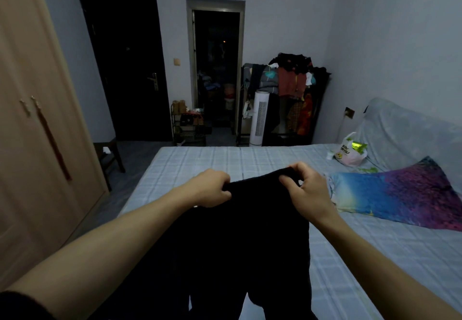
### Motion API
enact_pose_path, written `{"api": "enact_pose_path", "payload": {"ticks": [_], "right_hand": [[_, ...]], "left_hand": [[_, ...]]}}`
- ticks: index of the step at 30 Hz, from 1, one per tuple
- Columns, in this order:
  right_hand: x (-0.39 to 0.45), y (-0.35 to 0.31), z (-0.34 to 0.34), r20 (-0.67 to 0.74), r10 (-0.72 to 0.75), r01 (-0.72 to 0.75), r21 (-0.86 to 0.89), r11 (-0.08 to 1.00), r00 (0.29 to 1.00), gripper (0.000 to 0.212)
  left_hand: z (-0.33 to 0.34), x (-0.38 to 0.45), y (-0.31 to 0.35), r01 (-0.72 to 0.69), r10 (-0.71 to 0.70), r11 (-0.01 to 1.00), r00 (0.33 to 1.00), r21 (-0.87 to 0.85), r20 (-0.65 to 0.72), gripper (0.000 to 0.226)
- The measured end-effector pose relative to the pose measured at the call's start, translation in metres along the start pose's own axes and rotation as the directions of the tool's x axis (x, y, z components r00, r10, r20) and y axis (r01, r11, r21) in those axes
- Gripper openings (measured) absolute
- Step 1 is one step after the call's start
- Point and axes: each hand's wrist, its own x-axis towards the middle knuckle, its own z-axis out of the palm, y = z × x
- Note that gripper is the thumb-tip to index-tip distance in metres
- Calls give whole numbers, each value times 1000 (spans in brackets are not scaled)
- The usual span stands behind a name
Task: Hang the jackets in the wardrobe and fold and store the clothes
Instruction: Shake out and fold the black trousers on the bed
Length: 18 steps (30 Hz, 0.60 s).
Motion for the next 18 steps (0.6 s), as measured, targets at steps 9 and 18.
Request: {"api": "enact_pose_path", "payload": {"ticks": [9,18], "right_hand": [[-18,-6,31,38,-85,85,14,996,996,8],[-48,8,50,162,-120,111,69,991,979,12]], "left_hand": [[1,4,10,391,-358,556,909,-734,213,8],[20,5,30,365,-438,109,852,-925,285,5]]}}
